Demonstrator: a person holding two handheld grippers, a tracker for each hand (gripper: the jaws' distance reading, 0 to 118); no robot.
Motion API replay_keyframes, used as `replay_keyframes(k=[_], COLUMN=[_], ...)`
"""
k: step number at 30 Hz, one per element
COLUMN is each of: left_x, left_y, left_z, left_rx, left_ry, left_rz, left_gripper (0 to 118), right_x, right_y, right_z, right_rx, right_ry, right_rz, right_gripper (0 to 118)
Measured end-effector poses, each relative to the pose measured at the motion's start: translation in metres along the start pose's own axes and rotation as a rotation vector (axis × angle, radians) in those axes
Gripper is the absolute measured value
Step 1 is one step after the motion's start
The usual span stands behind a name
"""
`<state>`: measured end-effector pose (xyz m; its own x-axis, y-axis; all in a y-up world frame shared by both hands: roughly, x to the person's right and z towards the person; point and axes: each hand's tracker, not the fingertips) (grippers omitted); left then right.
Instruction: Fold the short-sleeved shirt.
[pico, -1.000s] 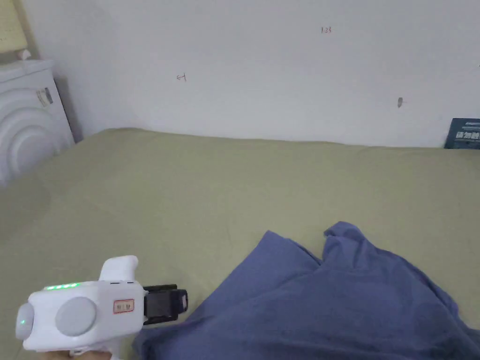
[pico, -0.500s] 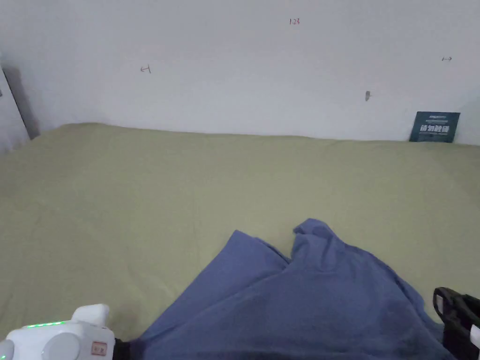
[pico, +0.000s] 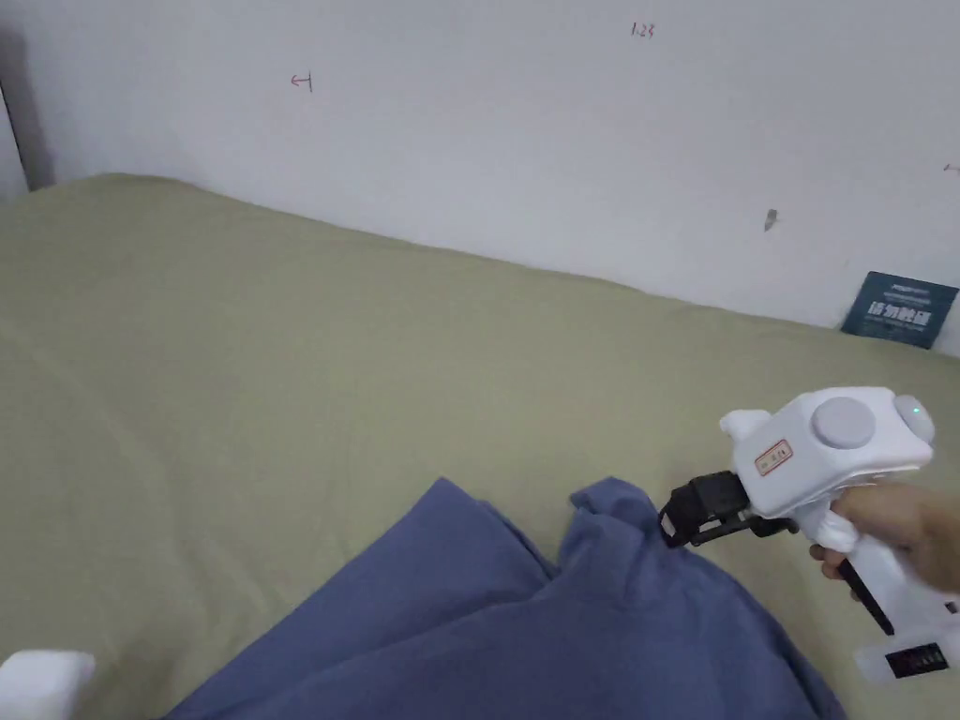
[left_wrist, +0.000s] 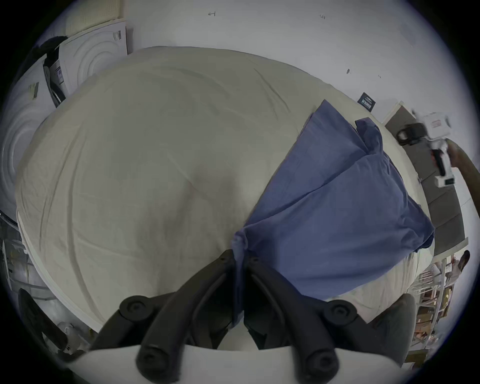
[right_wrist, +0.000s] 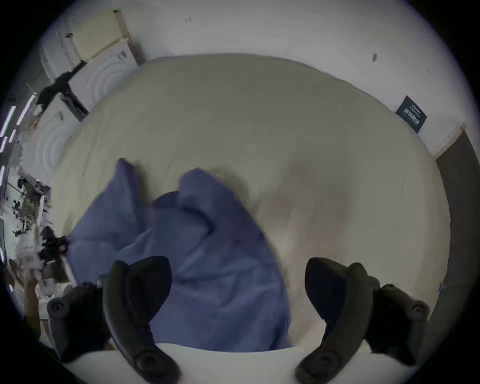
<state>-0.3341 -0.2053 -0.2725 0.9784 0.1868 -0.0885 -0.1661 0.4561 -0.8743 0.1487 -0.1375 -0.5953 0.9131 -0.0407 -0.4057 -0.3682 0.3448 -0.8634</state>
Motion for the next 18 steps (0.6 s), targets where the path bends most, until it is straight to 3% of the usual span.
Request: replay_keyframes(k=[4,5,7,9,10,11,13,14,16,18], left_x=[-0.011,-0.014,-0.017,-0.007,-0.008,-0.009,-0.009,-0.008,-0.006,-0.004], left_y=[0.001,0.0,-0.001,-0.003,-0.003,-0.004,-0.004,-0.004,-0.004,-0.002], left_z=[-0.004,-0.006,-0.007,-0.004,-0.005,-0.004,-0.002,-0.001,0.002,0.008], left_rx=[-0.005,-0.003,0.001,0.006,0.008,0.012,0.021,0.026,0.032,0.04], left_ry=[-0.021,-0.023,-0.025,-0.029,-0.031,-0.035,-0.039,-0.038,-0.033,-0.027], left_rz=[0.025,0.023,0.018,0.021,0.028,0.035,0.043,0.047,0.041,0.019], left_gripper=[7,7,7,7,7,7,7,7,7,7], right_x=[0.0,0.006,0.002,0.0,-0.002,0.0,-0.007,-0.017,-0.028,-0.027], right_y=[0.008,0.013,0.01,0.008,0.008,0.009,0.008,0.003,-0.003,-0.001], right_z=[-0.036,-0.046,-0.056,-0.067,-0.064,-0.062,-0.045,-0.035,-0.019,0.002], right_rx=[-0.128,-0.162,-0.197,-0.198,-0.159,-0.173,-0.164,-0.114,-0.108,-0.062], right_ry=[0.0,-0.009,-0.014,0.0,-0.041,-0.027,0.005,-0.07,-0.061,-0.06], right_rz=[0.028,0.042,0.08,0.11,0.125,0.109,0.087,0.099,0.127,0.097], right_gripper=[106,101,71,65,56,0,0,0,0,0])
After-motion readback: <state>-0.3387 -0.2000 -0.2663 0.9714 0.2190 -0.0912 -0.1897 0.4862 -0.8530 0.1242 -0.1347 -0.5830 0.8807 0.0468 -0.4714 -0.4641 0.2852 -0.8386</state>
